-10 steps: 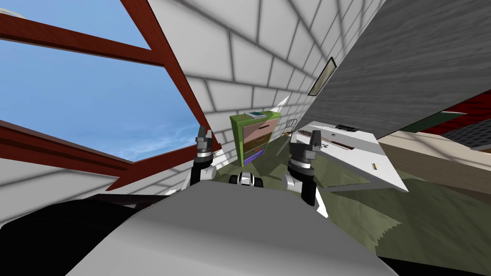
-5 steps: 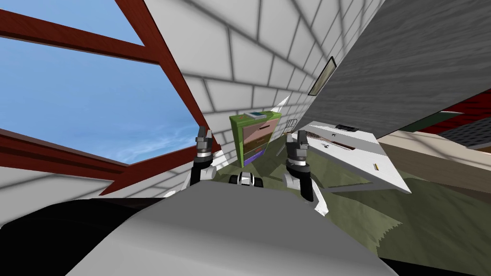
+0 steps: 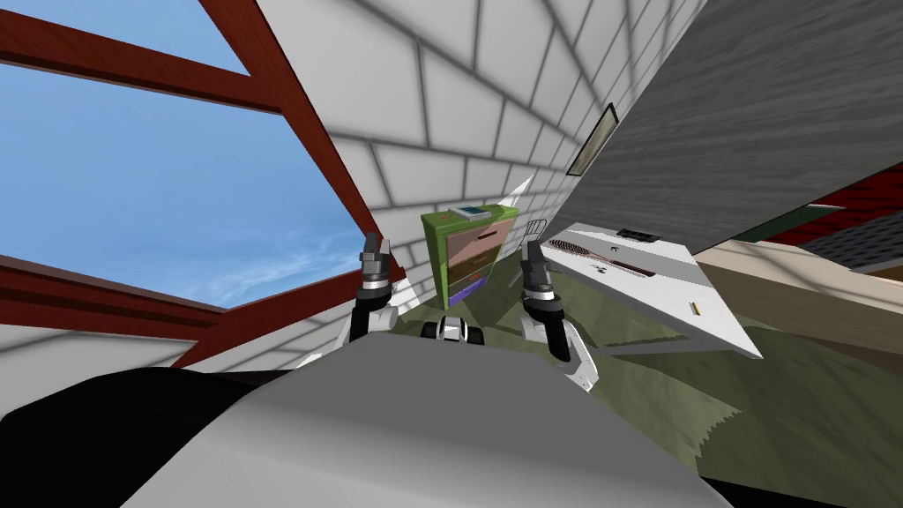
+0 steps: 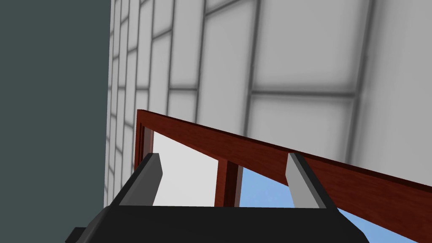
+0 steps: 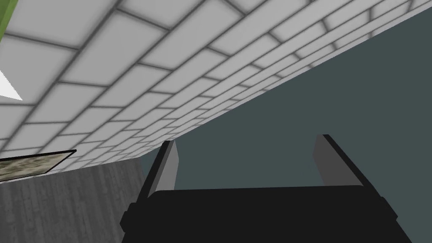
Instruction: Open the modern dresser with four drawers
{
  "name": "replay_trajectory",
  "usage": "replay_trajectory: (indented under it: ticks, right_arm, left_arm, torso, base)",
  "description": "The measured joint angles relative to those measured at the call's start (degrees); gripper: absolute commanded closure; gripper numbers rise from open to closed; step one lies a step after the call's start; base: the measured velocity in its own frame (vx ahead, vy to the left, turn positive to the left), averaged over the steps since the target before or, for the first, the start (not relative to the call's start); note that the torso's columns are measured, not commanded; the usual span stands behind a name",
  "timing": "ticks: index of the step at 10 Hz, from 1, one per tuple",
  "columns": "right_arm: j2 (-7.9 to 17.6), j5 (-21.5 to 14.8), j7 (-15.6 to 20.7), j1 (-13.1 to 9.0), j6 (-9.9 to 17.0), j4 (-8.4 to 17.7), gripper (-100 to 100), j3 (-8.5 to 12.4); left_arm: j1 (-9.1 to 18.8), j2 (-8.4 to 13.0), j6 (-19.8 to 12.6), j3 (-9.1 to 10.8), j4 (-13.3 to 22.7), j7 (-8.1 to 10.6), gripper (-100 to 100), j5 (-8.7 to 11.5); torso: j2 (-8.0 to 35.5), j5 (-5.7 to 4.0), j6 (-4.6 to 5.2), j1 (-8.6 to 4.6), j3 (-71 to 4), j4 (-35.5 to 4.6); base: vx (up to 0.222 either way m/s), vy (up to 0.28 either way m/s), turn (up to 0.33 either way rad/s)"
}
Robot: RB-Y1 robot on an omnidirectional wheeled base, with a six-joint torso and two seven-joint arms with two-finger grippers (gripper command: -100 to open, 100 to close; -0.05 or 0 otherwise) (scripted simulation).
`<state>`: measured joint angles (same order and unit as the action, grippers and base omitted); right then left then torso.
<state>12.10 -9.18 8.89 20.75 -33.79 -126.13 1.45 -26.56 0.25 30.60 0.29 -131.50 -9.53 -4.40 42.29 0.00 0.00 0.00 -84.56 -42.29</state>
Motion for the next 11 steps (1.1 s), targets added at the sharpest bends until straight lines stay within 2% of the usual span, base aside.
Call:
replay_trajectory:
  ticks: [11]
  right_arm:
    - [3.0, -11.3, 15.5, -5.2, -0.2, 5.5, -100, -1.0]
  left_arm:
    - [0.0, 0.0, 0.0, 0.0, 0.0, 0.0, 0, 0.0]
  torso:
    - [0.0, 0.01, 0.0, 0.01, 0.0, 0.0]
  base:
    - [0.034, 0.016, -0.015]
